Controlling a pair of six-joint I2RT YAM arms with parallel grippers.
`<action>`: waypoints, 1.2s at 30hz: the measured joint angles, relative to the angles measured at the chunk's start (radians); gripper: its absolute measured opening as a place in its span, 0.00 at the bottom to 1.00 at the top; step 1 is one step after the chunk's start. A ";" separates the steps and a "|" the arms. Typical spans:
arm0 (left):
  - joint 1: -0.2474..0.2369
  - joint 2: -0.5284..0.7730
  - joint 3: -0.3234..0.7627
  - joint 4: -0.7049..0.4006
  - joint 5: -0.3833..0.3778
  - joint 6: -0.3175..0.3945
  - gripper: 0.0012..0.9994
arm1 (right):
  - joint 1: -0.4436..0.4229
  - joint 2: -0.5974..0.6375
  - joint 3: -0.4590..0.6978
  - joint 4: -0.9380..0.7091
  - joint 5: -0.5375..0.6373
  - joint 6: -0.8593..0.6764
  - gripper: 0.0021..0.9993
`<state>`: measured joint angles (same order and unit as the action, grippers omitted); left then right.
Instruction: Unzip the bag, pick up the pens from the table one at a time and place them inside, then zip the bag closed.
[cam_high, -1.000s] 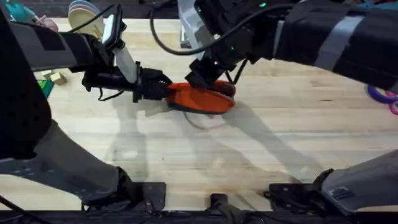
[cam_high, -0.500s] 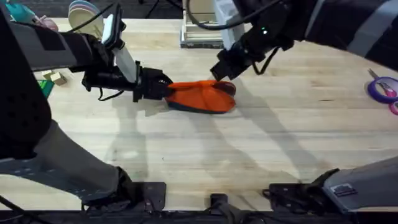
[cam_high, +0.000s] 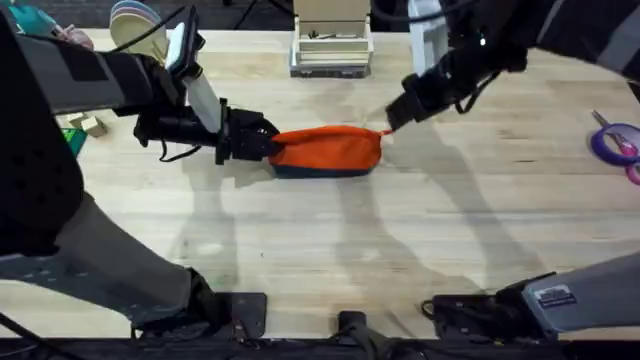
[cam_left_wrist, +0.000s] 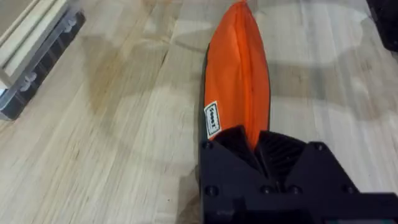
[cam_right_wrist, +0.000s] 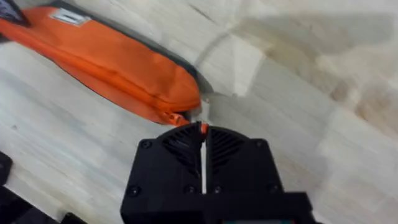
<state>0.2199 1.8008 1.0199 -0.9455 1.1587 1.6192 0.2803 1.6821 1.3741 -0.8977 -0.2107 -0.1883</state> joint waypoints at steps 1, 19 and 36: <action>0.000 0.000 0.000 0.000 0.000 0.000 0.04 | -0.019 0.000 -0.070 0.037 0.000 0.001 0.03; 0.000 0.000 0.000 0.000 -0.002 0.000 0.04 | -0.030 -0.056 -0.143 0.115 0.008 0.035 0.03; 0.003 0.000 0.000 0.000 -0.007 0.000 0.04 | -0.052 -0.280 -0.143 0.071 0.068 0.061 1.00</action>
<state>0.2230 1.8008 1.0199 -0.9455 1.1515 1.6196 0.2287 1.4020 1.2312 -0.8268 -0.1432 -0.1268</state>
